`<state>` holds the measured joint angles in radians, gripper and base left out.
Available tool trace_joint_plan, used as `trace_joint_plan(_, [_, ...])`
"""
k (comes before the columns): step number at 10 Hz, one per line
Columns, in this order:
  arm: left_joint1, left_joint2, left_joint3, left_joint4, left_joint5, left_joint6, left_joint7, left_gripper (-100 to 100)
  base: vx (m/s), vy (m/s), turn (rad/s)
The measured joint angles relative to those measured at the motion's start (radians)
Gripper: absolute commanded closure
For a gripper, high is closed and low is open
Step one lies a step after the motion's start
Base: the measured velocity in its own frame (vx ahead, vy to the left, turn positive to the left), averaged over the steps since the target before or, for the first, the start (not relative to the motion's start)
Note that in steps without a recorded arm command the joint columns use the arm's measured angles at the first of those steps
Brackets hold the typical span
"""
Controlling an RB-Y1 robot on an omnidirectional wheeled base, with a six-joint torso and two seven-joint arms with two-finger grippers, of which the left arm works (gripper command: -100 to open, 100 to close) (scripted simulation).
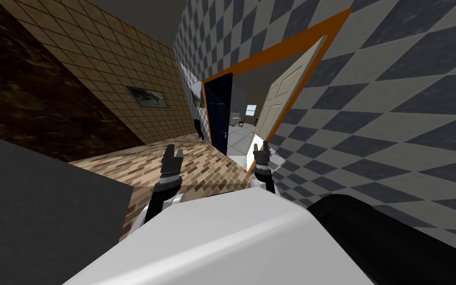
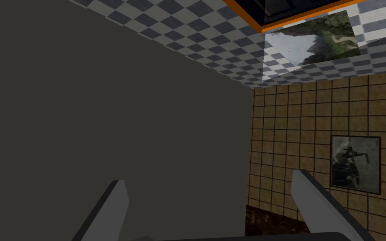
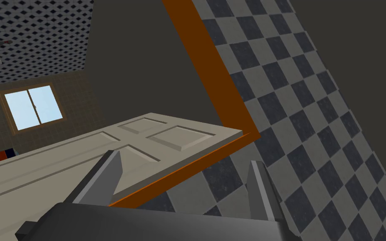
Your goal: Push the door open
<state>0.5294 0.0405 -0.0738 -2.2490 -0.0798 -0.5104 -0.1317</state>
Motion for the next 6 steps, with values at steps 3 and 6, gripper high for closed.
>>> trace_joint_plan(3, [-0.021, 0.016, -0.016, 0.059, 0.015, -0.012, -0.003, -100, 0.164, 0.034, -0.084])
trace_joint_plan(6, [-0.043, 0.027, -0.033, 0.110, 0.028, -0.017, -0.007, -100, 0.145, 0.020, -0.074])
